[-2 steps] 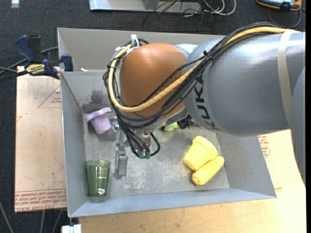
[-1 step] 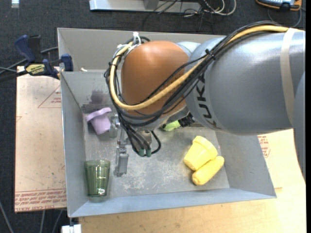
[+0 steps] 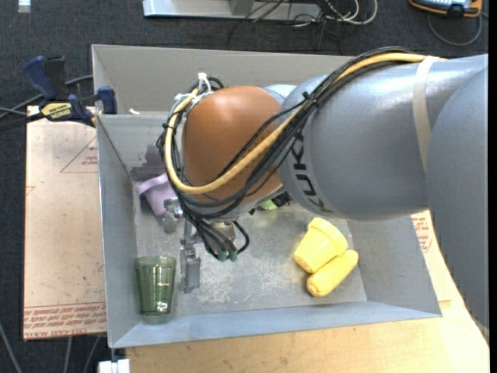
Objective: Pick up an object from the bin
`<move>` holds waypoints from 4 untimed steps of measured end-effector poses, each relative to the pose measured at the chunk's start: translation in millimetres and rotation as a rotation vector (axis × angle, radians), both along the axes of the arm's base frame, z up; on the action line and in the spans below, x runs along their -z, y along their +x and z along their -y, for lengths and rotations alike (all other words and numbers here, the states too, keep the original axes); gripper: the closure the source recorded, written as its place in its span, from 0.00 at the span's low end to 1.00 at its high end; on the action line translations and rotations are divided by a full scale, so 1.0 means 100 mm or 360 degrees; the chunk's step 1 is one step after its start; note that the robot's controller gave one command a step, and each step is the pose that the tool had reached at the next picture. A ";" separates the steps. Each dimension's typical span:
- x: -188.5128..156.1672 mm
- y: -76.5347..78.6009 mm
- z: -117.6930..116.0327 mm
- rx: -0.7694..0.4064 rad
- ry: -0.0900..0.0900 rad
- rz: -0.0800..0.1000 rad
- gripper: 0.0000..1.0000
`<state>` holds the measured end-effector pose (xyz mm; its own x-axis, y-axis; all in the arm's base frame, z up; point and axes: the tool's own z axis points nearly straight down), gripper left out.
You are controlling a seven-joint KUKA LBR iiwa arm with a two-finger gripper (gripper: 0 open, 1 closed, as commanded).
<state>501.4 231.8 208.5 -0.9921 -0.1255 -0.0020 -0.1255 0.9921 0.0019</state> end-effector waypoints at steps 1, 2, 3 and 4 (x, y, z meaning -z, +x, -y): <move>0.35 -0.01 -0.13 -0.0570 -0.0001 -0.0001 0.00; 0.62 -0.03 -0.20 -0.0467 0.0002 0.0001 0.00; 1.07 0.00 -0.20 -0.1059 0.0000 0.0007 0.00; 1.31 0.14 -0.18 -0.0913 -0.0008 0.0030 1.00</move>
Offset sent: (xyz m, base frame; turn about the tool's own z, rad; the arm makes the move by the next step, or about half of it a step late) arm -0.0046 0.0210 -0.0682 -0.2800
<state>515.1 249.5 77.7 -0.7650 -0.6438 -0.0169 -0.6437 0.7652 -0.0103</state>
